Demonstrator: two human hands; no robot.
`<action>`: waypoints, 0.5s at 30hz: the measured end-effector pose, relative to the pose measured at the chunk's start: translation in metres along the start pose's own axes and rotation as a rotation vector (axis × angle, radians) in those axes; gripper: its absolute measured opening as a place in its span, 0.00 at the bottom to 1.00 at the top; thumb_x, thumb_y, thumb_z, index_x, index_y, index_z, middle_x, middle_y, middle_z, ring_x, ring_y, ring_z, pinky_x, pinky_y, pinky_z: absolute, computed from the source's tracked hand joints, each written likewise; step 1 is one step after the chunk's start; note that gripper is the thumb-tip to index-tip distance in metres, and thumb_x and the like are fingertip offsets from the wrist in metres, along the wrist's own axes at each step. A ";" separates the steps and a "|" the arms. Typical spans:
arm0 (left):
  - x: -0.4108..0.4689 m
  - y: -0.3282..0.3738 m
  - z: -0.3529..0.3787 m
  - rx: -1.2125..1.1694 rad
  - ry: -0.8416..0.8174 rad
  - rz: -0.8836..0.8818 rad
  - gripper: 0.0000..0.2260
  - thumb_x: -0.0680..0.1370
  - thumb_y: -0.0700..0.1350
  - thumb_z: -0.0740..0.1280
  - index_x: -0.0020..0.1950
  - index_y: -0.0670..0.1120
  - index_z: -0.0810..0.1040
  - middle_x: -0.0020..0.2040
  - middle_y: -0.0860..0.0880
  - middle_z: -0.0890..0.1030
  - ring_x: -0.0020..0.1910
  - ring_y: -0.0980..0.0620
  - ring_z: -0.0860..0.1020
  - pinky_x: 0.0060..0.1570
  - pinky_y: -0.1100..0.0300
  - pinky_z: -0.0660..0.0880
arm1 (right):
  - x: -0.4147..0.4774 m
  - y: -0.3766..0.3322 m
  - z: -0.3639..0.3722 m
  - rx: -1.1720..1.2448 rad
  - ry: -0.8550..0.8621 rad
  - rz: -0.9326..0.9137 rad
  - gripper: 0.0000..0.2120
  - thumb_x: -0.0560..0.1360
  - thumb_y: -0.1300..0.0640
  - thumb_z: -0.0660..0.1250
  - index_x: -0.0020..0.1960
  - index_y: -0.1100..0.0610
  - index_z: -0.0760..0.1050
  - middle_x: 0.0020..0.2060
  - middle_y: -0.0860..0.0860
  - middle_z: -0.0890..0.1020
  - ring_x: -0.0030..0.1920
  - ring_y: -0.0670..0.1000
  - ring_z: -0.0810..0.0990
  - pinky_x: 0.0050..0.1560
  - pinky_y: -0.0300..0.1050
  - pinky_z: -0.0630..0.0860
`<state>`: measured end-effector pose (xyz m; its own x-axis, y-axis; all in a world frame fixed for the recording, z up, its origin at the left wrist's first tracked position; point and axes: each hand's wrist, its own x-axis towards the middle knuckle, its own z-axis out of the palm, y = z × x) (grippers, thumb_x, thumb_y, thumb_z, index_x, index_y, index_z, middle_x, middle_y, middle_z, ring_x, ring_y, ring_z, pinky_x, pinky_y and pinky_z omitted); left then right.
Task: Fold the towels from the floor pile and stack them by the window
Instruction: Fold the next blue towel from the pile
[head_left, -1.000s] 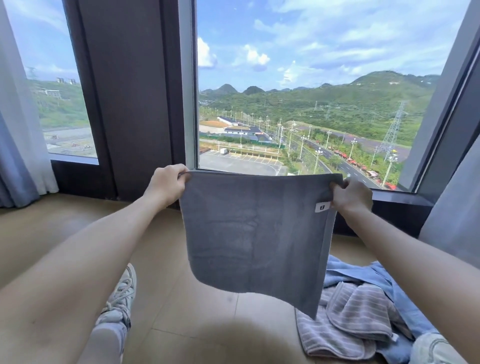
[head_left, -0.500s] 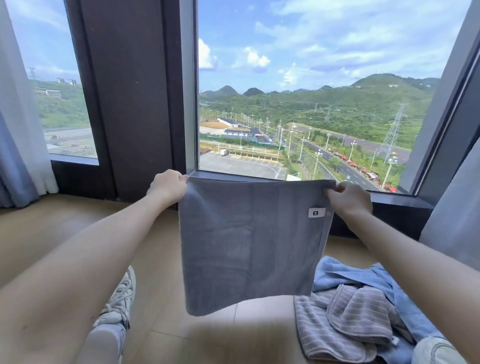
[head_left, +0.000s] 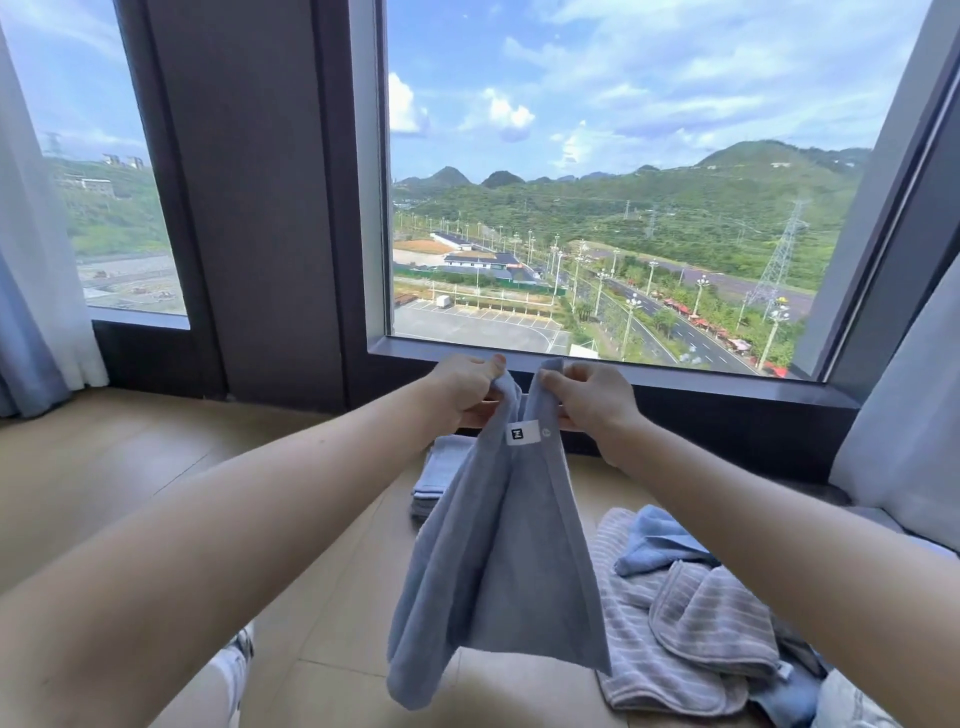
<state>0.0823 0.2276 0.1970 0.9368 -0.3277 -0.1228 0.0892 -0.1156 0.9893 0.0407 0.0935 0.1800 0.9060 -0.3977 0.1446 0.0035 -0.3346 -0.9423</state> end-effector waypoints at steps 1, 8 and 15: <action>0.000 -0.001 0.004 -0.012 -0.001 -0.002 0.13 0.82 0.47 0.57 0.43 0.42 0.73 0.38 0.45 0.76 0.36 0.49 0.76 0.42 0.55 0.76 | 0.000 0.000 0.003 0.018 -0.008 0.006 0.07 0.75 0.54 0.68 0.41 0.56 0.76 0.44 0.57 0.81 0.42 0.53 0.82 0.46 0.48 0.81; -0.001 -0.005 0.013 -0.062 0.032 0.022 0.11 0.81 0.48 0.60 0.44 0.43 0.73 0.41 0.45 0.78 0.39 0.48 0.78 0.47 0.50 0.77 | -0.004 0.000 0.005 0.042 -0.036 0.014 0.08 0.74 0.55 0.69 0.44 0.60 0.76 0.44 0.58 0.81 0.37 0.51 0.82 0.35 0.40 0.81; 0.000 -0.005 0.012 -0.086 0.100 0.056 0.12 0.79 0.47 0.63 0.41 0.40 0.73 0.39 0.43 0.79 0.37 0.47 0.79 0.35 0.56 0.78 | -0.003 -0.001 0.006 0.097 -0.022 0.007 0.08 0.73 0.55 0.71 0.39 0.59 0.76 0.44 0.60 0.83 0.39 0.54 0.83 0.39 0.43 0.82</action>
<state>0.0778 0.2170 0.1915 0.9697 -0.2359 -0.0630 0.0605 -0.0179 0.9980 0.0409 0.1005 0.1789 0.9152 -0.3807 0.1325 0.0375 -0.2468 -0.9683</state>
